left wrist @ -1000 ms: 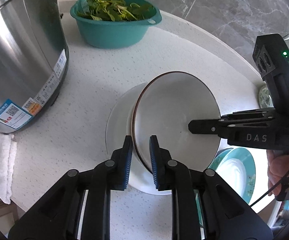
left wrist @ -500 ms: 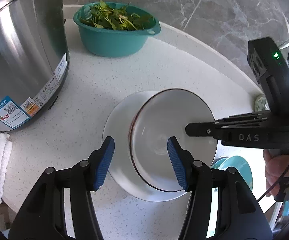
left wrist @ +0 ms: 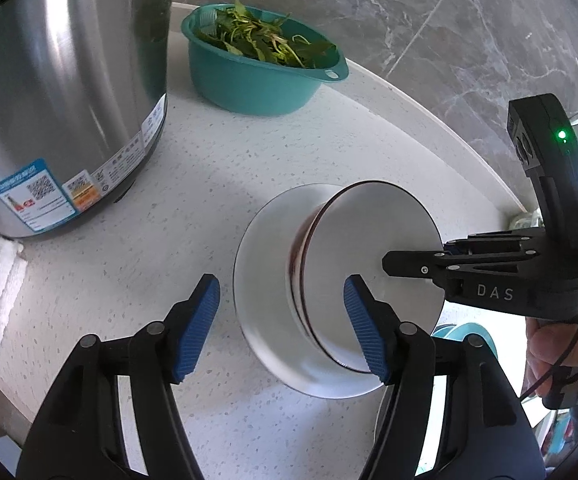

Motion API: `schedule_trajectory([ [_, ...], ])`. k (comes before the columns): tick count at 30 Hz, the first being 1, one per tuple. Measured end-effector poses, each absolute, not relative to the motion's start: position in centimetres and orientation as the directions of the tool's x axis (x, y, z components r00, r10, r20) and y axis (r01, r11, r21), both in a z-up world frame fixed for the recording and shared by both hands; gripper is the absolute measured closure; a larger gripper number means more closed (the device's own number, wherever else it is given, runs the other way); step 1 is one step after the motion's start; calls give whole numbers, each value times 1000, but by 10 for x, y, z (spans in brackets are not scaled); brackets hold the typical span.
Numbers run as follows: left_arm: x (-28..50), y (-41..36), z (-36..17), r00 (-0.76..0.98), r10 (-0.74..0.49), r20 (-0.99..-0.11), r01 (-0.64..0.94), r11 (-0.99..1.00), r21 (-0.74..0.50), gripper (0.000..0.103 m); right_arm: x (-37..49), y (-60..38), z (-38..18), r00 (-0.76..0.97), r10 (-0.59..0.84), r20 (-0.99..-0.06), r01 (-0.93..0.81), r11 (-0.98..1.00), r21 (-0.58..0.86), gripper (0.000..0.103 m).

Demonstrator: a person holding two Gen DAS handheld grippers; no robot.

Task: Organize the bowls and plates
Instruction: 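Open the right gripper and release the red-flower bowl on the stack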

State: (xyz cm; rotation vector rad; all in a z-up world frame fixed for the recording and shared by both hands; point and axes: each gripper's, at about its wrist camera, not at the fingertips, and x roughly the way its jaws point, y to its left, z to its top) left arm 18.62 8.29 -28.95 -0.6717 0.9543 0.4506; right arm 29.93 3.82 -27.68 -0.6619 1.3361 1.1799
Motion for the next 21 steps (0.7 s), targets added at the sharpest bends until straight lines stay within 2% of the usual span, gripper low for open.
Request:
schedule_trajectory([
  [12, 167, 77, -295, 530, 56, -846, -629, 696, -348, 40, 290, 46, -273, -124, 252, -960, -936, 290, 198, 67],
  [21, 160, 80, -301, 530, 46, -846, -638, 679, -363, 40, 282, 48, -268, -88, 241, -967, -947, 280, 156, 62],
])
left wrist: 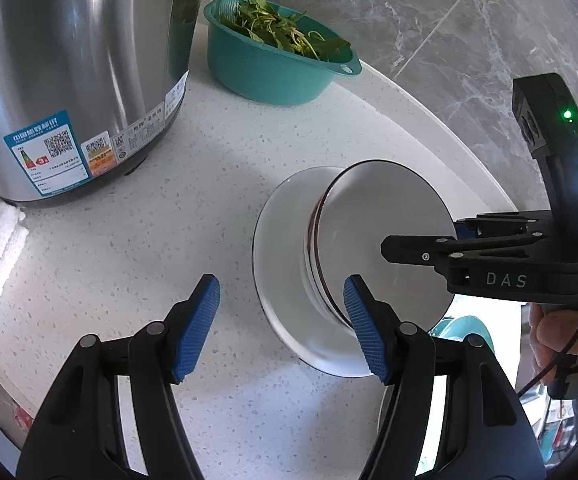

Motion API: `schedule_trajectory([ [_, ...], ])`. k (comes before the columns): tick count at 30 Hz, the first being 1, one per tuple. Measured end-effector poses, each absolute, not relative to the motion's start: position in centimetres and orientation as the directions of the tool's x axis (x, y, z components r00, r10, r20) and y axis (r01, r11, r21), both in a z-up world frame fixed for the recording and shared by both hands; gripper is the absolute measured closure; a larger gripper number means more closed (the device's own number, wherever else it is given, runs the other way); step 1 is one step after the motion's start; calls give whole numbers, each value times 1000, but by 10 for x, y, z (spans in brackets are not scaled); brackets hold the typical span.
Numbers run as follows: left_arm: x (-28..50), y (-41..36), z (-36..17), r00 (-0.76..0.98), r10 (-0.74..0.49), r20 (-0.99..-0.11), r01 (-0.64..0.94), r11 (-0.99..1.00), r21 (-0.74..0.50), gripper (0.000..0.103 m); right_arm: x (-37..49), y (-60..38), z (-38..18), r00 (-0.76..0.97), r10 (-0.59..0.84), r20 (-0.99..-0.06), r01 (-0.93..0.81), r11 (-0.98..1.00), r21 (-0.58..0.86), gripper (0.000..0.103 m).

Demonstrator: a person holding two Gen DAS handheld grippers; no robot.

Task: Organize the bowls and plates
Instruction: 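Open the right gripper and release the red-flower bowl on the stack, then pull the right gripper back from the bowl stack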

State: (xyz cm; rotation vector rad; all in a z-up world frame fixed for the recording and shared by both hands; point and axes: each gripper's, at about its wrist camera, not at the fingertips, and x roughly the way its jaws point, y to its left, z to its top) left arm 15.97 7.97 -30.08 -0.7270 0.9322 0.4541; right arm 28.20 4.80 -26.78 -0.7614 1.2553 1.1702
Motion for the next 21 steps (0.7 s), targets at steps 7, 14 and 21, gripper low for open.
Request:
schedule_trajectory([
  [7, 158, 81, -303, 533, 49, -844, -643, 672, -368, 40, 274, 46, -264, -38, 241, -970, -961, 258, 102, 60],
  [14, 155, 82, -306, 533, 46, -845, -646, 667, -372, 40, 282, 40, -260, -78, 262, -962, -947, 281, 154, 55],
  [21, 152, 82, -303, 559, 47, -828, -633, 670, -389, 36, 288, 32, -252, -83, 302, -950, -942, 288, 174, 48],
])
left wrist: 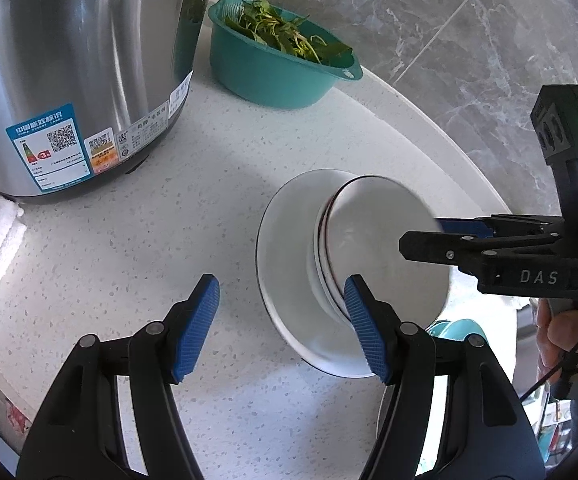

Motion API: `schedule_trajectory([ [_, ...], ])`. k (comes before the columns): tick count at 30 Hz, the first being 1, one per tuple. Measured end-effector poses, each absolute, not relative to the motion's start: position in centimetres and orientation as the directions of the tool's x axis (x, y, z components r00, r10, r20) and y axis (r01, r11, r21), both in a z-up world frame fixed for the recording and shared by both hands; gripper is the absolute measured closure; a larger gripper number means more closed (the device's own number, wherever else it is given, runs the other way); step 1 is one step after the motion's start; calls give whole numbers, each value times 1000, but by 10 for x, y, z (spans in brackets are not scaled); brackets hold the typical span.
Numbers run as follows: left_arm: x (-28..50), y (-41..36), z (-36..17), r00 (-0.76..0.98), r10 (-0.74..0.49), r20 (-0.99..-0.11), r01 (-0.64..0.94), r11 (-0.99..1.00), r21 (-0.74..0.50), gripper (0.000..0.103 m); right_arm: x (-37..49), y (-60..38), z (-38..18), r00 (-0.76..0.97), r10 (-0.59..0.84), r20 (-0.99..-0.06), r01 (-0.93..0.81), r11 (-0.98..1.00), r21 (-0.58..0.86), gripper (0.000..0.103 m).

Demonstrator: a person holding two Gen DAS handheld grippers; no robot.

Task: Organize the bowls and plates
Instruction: 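Pull the right gripper back from the bowl stack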

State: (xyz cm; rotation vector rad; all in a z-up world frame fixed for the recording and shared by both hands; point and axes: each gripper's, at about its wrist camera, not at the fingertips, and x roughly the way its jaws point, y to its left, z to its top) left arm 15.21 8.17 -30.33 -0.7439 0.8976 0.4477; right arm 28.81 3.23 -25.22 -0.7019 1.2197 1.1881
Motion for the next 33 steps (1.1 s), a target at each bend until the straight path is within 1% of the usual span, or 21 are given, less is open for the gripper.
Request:
schedule_trajectory([
  [4, 146, 82, -301, 583, 27, -812, -607, 678, -413, 35, 295, 28, -253, -123, 322, -939, -925, 306, 226, 48],
  [7, 133, 87, -301, 598, 33, -801, -605, 675, -423, 35, 311, 14, -234, -151, 413, -898, -903, 311, 295, 48],
  [8, 128, 89, -301, 599, 38, -800, -608, 671, -424, 35, 324, 6, -229, -129, 431, -893, -896, 336, 292, 48],
  [10, 120, 96, -308, 581, 36, -813, -623, 663, -415, 35, 346, -3, -235, -111, 417, -902, -881, 379, 284, 48],
  [12, 118, 99, -315, 559, 21, -829, -627, 664, -407, 35, 358, -10, -246, -114, 389, -914, -867, 411, 283, 59],
  [13, 118, 99, -318, 551, 19, -835, -625, 672, -397, 35, 360, -13, -252, -125, 373, -919, -866, 411, 284, 62],
  [18, 129, 98, -333, 522, -15, -853, -618, 683, -390, 35, 353, -20, -280, -190, 323, -927, -861, 400, 316, 63],
  [21, 138, 96, -342, 498, -22, -867, -614, 697, -370, 35, 346, -22, -290, -214, 312, -926, -859, 392, 331, 72],
  [25, 148, 94, -346, 481, -13, -876, -619, 702, -351, 35, 345, -18, -294, -227, 311, -923, -854, 392, 342, 73],
  [29, 155, 97, -347, 480, -4, -877, -624, 702, -344, 35, 350, -26, -281, -226, 326, -918, -857, 382, 346, 73],
  [33, 157, 97, -352, 475, -11, -880, -623, 703, -345, 35, 348, -27, -278, -251, 334, -909, -850, 373, 372, 72],
])
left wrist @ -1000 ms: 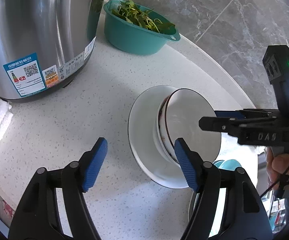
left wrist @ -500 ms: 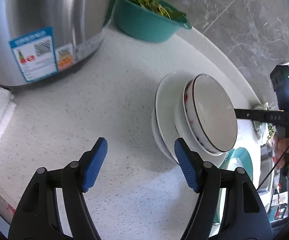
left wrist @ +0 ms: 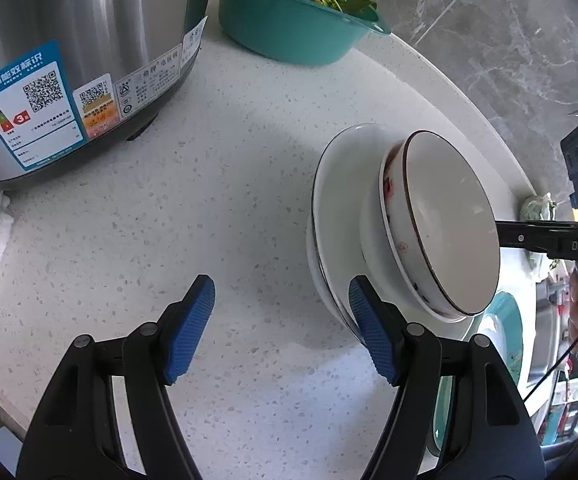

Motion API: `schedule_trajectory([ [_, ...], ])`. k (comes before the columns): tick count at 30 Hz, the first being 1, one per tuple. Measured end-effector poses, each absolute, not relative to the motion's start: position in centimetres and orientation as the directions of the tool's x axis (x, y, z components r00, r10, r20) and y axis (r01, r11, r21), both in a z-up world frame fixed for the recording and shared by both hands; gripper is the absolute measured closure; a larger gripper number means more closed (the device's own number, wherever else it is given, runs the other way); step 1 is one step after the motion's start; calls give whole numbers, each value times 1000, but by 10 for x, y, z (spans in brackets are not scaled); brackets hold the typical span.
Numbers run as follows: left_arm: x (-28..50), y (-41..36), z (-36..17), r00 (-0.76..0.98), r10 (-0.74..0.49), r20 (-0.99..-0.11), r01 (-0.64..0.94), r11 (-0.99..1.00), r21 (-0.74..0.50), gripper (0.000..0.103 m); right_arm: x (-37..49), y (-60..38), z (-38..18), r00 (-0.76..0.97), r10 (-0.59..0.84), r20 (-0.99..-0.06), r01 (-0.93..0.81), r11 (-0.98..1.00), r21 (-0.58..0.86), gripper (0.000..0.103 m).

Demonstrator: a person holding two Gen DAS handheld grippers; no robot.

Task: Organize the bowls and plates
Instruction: 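Pull the right gripper back from the bowl stack, then grasp the white bowl stack rim with the left gripper while the right gripper grasps the opposite rim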

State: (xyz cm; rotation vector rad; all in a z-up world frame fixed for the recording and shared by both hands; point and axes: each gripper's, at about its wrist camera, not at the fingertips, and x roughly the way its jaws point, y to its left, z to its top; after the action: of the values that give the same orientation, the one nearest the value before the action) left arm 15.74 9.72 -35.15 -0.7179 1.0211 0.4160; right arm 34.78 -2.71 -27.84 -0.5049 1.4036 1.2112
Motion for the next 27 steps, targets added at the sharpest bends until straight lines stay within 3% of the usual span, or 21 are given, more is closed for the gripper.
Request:
schedule_trajectory([
  [16, 189, 104, -369, 440, 30, -897, -613, 740, -276, 37, 344, -5, -308, -279, 356, -892, -858, 325, 398, 70],
  [21, 199, 105, -369, 446, 51, -893, -603, 755, -258, 51, 331, -1, -322, -291, 358, -887, -864, 299, 405, 72],
  [23, 205, 107, -370, 453, 46, -890, -597, 758, -265, 64, 331, -1, -324, -300, 372, -879, -857, 301, 419, 72],
  [27, 215, 107, -370, 464, 30, -885, -573, 773, -273, 80, 323, 4, -325, -310, 378, -873, -863, 275, 425, 82],
])
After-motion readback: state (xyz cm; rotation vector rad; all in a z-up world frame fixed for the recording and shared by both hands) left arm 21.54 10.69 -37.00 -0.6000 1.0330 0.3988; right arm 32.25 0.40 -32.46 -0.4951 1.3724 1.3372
